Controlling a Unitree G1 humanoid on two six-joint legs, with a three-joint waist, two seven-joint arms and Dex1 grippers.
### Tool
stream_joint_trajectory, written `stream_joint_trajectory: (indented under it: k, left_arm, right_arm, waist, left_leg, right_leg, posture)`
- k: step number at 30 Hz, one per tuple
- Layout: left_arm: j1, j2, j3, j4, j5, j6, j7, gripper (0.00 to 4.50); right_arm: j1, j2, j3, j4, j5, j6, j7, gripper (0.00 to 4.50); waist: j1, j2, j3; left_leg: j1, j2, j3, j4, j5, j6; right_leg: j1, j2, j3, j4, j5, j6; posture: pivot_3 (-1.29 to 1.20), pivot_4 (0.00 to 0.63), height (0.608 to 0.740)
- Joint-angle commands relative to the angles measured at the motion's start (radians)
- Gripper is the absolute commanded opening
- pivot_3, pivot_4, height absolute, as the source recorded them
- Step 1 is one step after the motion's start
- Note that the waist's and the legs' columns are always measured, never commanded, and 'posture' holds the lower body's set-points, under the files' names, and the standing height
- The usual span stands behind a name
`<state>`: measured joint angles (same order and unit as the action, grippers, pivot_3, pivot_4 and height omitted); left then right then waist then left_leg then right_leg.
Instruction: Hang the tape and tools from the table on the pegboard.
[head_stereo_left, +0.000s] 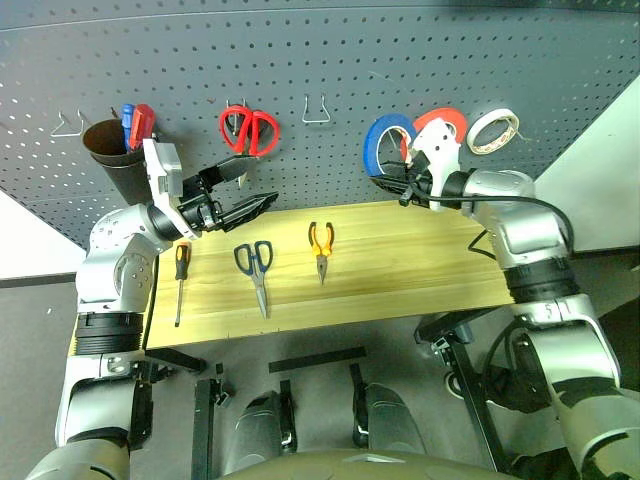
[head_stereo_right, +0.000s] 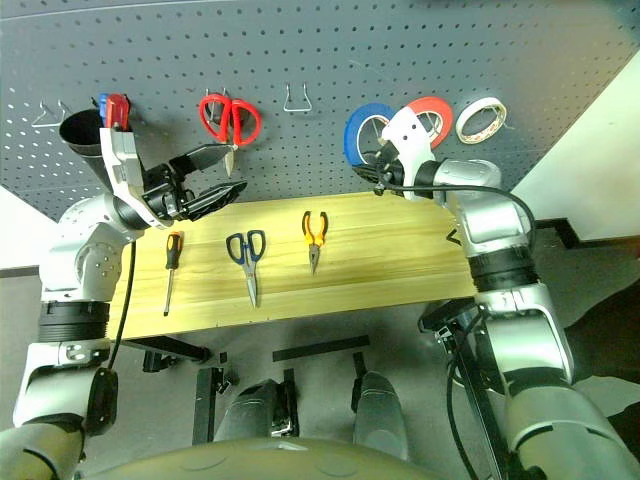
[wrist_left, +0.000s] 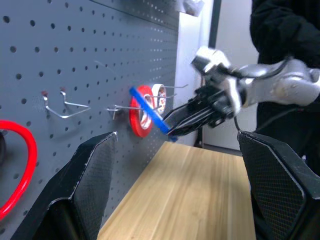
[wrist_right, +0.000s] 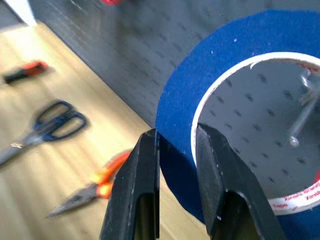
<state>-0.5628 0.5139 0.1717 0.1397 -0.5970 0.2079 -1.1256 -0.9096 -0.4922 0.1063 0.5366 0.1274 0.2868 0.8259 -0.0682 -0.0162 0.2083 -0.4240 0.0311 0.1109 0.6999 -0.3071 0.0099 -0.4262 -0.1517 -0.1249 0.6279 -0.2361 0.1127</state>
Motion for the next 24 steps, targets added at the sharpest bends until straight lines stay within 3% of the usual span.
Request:
stream_joint_trajectory:
  k: [1,7,13,17,24]
  left_arm:
    - [0.0,0.012,0.009,-0.047,0.004,-0.007,0.014,4.04]
    - [0.016,0.021,0.008,-0.068,0.012,-0.005,0.032,4.04]
    - [0.04,0.026,0.007,-0.089,0.014,0.0,0.045,4.04]
    - [0.06,0.032,0.012,-0.104,0.007,0.004,0.049,4.04]
    - [0.114,0.044,0.006,-0.127,0.011,0.028,0.056,4.04]
  right_arm:
    - [-0.078,0.031,-0.01,0.126,-0.031,-0.116,-0.018,0.65]
    - [-0.222,0.109,-0.018,0.375,-0.074,-0.219,-0.083,0.65]
    - [-0.257,0.107,-0.014,0.42,-0.1,-0.203,-0.065,2.64]
    - [-0.175,0.03,-0.01,0.209,-0.066,-0.069,0.083,3.87]
    - [0.027,-0.087,-0.053,-0.331,0.1,0.325,0.201,3.87]
  waist:
    - [-0.002,0.0,0.0]
    - [-0.006,0.002,-0.002]
    - [0.0,0.003,-0.004]
    - [0.003,0.003,-0.005]
    - [0.006,0.005,-0.011]
  left_leg:
    - [0.0,0.0,0.0,0.0,0.0,0.0]
    - [0.002,0.0,0.001,0.0,0.001,-0.001]
    - [0.002,0.0,0.001,0.0,0.001,-0.001]
    - [0.002,0.0,0.0,0.0,0.001,-0.001]
    - [0.003,0.0,0.0,0.0,0.001,-0.001]
  right_leg:
    - [0.0,0.0,0.0,0.0,0.0,0.0]
    - [0.0,0.0,0.002,0.002,0.0,0.0]
    - [0.001,0.0,0.002,0.002,0.0,0.0]
    - [0.001,0.0,0.002,0.002,0.0,0.0]
    - [0.001,0.0,0.002,0.002,0.0,0.0]
  posture:
    - [-0.05,0.099,0.74]
    - [-0.03,0.093,0.74]
    - [-0.02,0.092,0.74]
    - [-0.01,0.095,0.74]
    - [-0.02,0.104,0.74]
